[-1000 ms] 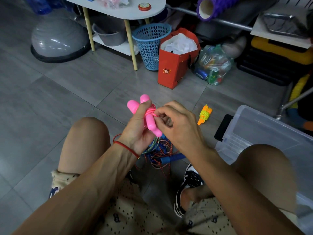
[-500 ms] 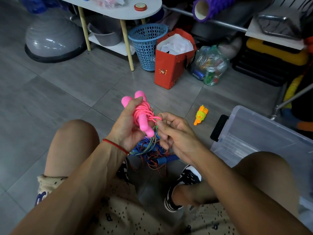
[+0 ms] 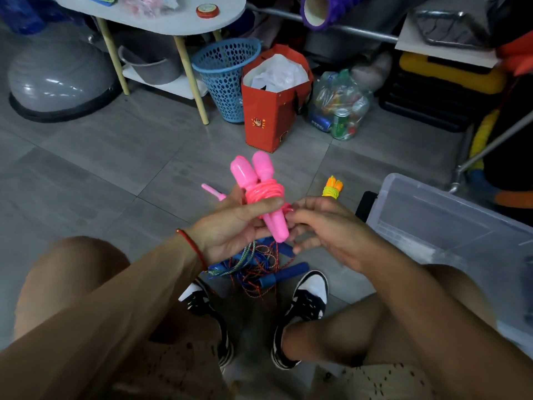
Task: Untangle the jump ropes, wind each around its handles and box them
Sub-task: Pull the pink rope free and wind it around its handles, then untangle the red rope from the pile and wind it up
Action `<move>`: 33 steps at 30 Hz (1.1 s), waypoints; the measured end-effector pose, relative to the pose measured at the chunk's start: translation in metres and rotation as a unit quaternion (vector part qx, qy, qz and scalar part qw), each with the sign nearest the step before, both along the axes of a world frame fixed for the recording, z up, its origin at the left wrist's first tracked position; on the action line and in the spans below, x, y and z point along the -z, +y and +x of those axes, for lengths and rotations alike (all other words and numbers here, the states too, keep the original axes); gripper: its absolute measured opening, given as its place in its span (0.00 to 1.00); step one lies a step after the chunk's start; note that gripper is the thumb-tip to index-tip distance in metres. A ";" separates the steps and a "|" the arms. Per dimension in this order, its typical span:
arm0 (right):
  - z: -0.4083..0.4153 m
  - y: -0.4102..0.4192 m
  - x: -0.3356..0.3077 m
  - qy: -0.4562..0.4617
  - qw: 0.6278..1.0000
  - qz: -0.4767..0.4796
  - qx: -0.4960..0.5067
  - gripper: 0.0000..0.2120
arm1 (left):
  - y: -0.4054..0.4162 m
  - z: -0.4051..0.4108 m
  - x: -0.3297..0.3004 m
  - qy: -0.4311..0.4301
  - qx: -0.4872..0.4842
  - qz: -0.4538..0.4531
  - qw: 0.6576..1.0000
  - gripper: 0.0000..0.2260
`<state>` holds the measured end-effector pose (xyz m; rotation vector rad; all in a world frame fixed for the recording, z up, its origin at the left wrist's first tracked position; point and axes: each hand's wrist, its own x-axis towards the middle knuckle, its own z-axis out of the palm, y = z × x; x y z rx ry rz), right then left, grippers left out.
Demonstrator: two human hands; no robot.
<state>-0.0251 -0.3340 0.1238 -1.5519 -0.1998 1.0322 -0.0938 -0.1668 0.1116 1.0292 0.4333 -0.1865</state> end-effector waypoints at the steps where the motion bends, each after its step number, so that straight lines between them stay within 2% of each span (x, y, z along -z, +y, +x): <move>1: 0.010 -0.003 0.003 -0.008 0.999 -0.037 -0.015 0.10 | -0.002 0.009 0.006 0.005 0.019 0.020 1.000 0.29; 5: 0.062 -0.018 0.019 -0.041 0.980 -0.167 -0.102 0.04 | -0.018 0.050 0.038 0.020 0.076 0.097 0.992 0.29; 7: 0.092 -0.027 0.039 -0.056 0.965 -0.217 -0.134 0.06 | -0.030 0.076 0.059 0.048 0.066 0.126 0.989 0.27; 9: 0.121 -0.036 0.067 -0.058 0.954 -0.254 -0.150 0.09 | -0.041 0.103 0.084 0.054 0.062 0.144 0.986 0.20; 11: 0.148 -0.046 0.099 -0.036 0.954 -0.262 -0.141 0.09 | -0.045 0.131 0.123 0.033 0.083 0.179 0.980 0.04; 12: 0.161 -0.052 0.115 -0.046 0.957 -0.260 -0.125 0.07 | -0.044 0.146 0.144 0.032 0.092 0.192 0.977 0.04; 13: 0.173 -0.059 0.131 -0.102 0.953 -0.264 -0.104 0.05 | -0.043 0.160 0.165 0.042 0.096 0.200 0.974 0.07; 15: 0.193 -0.072 0.161 -0.289 0.909 -0.296 -0.054 0.03 | -0.038 0.184 0.205 0.060 0.097 0.202 0.973 0.07; 17: 0.207 -0.080 0.188 -0.408 0.848 -0.336 -0.032 0.05 | -0.033 0.210 0.239 0.061 0.094 0.198 0.974 0.08; 19: 0.213 -0.083 0.214 -0.458 0.806 -0.373 -0.040 0.08 | -0.033 0.234 0.265 0.062 0.096 0.209 0.971 0.11; 22: 0.212 -0.083 0.240 -0.528 0.744 -0.407 -0.047 0.08 | -0.036 0.268 0.300 0.085 0.088 0.234 0.965 0.06; 24: 0.209 -0.082 0.246 -0.550 0.721 -0.419 -0.053 0.07 | -0.037 0.285 0.323 0.101 0.080 0.238 0.963 0.06; 28: 0.208 -0.082 0.245 -0.557 0.722 -0.411 0.007 0.05 | -0.035 0.306 0.360 0.097 0.057 0.247 0.963 0.07; 33: 0.207 -0.080 0.246 -0.569 0.722 -0.394 0.009 0.04 | -0.046 0.312 0.365 0.085 0.067 0.310 0.944 0.07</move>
